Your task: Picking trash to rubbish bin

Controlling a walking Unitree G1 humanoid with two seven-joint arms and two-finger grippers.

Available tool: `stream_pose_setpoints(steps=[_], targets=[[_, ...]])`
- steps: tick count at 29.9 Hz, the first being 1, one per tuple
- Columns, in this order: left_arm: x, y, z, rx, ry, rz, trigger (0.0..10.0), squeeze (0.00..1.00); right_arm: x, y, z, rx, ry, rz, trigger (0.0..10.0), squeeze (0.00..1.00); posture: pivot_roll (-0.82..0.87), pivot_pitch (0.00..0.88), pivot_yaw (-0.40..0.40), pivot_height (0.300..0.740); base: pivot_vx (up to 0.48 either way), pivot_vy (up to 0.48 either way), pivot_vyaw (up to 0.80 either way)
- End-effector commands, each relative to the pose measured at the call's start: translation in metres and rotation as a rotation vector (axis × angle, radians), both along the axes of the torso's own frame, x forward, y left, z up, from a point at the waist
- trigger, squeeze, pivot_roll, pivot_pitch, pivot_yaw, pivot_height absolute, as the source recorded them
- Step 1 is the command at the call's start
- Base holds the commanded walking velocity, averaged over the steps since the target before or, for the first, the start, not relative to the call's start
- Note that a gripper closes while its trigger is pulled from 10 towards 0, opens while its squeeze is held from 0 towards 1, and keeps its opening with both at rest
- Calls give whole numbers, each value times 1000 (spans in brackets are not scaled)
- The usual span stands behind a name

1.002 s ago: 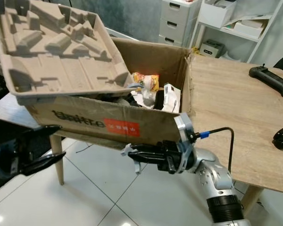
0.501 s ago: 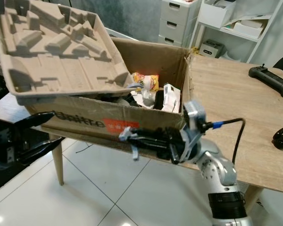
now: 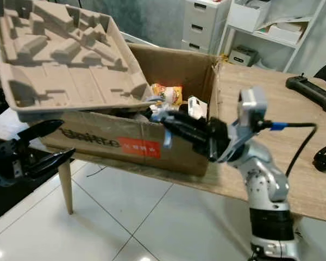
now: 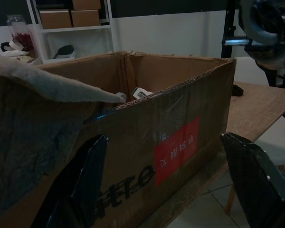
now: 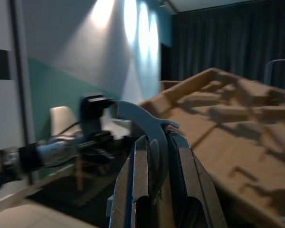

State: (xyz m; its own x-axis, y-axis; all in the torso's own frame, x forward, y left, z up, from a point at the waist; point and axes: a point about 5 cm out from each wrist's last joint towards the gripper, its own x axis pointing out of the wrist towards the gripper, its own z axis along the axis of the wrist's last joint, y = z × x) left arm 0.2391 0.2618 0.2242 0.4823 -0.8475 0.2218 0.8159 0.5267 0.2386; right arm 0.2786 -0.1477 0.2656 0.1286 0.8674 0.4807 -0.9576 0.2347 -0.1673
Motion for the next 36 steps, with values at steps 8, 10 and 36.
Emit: stream_pose_setpoints(steps=[8, 10, 36], targets=[[-11, -9, 9, -38, -44, -94, 10000, 0, 20, -14, 16, 2, -41, -265, 10000, 0, -12, 89, -26, 740, 0, 0, 0], [-12, -9, 10, -39, -50, -97, 10000, 0, 25, -16, 18, 14, -35, -308, 10000, 0, -12, 89, -26, 740, 0, 0, 0], [-26, -17, 28, -47, -102, -178, 10000, 0, 57, -20, 11, 40, 26, -569, 10000, 0, 1, 91, -31, 740, 0, 0, 0]])
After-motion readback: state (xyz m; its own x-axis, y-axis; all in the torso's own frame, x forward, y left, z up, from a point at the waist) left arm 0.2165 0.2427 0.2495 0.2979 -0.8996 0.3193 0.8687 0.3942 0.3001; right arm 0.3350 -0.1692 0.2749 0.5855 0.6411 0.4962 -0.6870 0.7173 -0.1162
